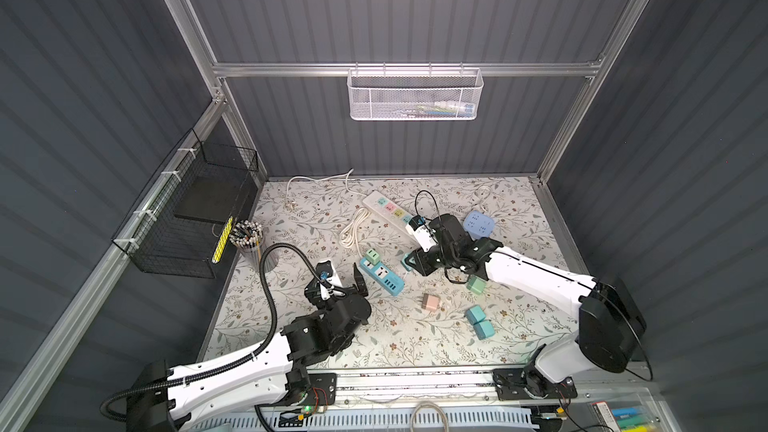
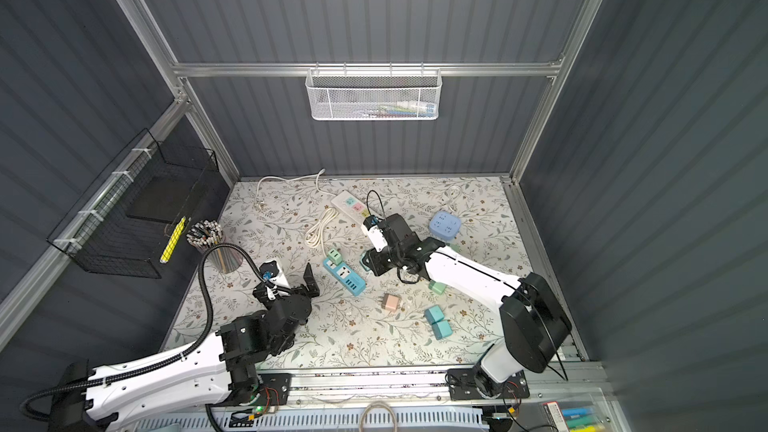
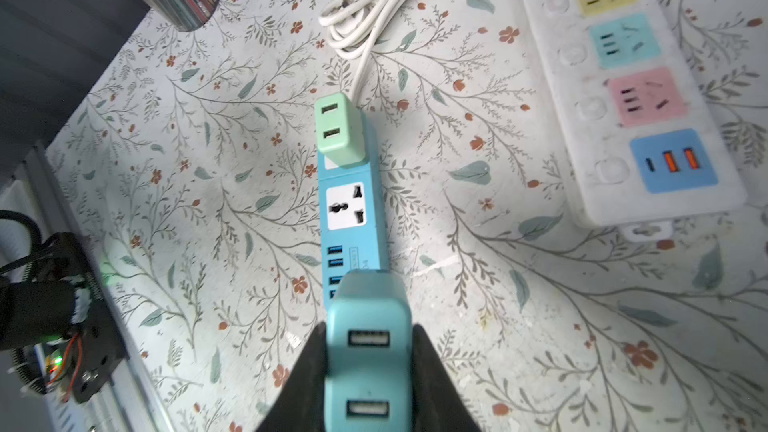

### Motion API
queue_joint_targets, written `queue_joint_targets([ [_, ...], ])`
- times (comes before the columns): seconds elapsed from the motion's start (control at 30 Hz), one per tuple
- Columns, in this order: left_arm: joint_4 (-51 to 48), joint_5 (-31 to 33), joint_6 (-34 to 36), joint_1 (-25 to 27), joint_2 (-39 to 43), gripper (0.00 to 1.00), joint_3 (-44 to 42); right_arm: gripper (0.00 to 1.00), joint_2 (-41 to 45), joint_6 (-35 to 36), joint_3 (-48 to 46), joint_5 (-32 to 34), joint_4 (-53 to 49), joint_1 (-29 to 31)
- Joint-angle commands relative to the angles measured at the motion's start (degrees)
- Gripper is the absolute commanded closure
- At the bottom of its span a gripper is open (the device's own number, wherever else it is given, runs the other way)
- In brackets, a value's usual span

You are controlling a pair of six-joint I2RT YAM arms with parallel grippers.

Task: Insert the plug
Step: 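Lower the teal charger with the right gripper onto the socket beside the mint charger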

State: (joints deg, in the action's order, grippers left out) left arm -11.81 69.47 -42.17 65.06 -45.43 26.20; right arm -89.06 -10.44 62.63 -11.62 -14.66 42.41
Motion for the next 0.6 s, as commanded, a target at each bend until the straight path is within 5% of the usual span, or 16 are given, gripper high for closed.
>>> queue_joint_targets([
  [0.0, -8.58, 0.96, -7.89, -0.36, 1.30, 0.00, 0.35, 0.82, -3.26, 3.36, 3.62, 4.09, 2.74, 1.31],
  [0.57, -7.00, -11.18, -5.22, -7.66, 5.45, 0.00, -1.02, 0.81, -17.23, 7.86, 9.79, 5.33, 4.96, 6.39],
])
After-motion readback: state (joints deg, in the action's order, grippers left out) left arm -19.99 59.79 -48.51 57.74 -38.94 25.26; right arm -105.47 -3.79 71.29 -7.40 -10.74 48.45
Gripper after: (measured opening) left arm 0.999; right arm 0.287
